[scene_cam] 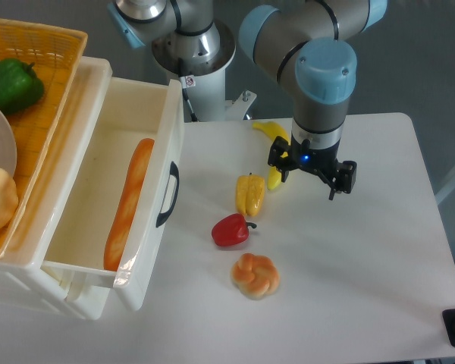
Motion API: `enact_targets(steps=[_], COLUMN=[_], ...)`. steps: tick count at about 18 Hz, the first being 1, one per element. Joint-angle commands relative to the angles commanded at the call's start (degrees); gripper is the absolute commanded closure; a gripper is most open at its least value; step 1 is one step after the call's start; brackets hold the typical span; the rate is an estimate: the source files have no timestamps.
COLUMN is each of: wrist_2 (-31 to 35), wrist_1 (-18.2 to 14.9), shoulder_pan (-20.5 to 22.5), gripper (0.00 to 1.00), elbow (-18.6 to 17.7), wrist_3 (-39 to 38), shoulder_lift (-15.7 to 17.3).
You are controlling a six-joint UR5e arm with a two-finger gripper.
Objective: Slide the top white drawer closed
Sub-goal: 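Move the gripper toward the open white drawer's front panel, then lower the gripper beside the drawer front near its black handle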
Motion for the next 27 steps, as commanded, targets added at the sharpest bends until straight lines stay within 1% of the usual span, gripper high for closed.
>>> enact_targets(steps=[3, 7, 9, 11, 14, 17, 20, 22, 23, 27], wrist_2=[1.4, 1.41, 1.49, 1.32, 1.06, -2.01, -2.81, -6.22, -6.94, -7.12], wrist_1=[0.09, 0.44, 0.61, 1.75, 1.76, 1.58, 1.5, 1.23, 1.23, 1.14], shoulder_pan=[-0.18, -0.26, -1.84, -2.37, -3.52, -3.96, -5.1, -5.27, -5.45, -6.59], gripper=[0.0, 0.0, 0.0, 0.0, 0.0, 0.0, 0.0, 0.0, 0.0, 0.0], elbow=[0.09, -0.09, -0.18, 0.79, 0.62, 0.62, 0.35, 0.0, -0.17, -0.17], wrist_3=[-3.77, -8.77, -13.25, -17.04, -17.58, -20.9, -21.97, -23.89, -24.87, -25.14], shoulder_lift=[-0.71, -1.67, -2.64, -3.78, -4.4, -4.66, -5.54, -5.63, -5.63, -5.81])
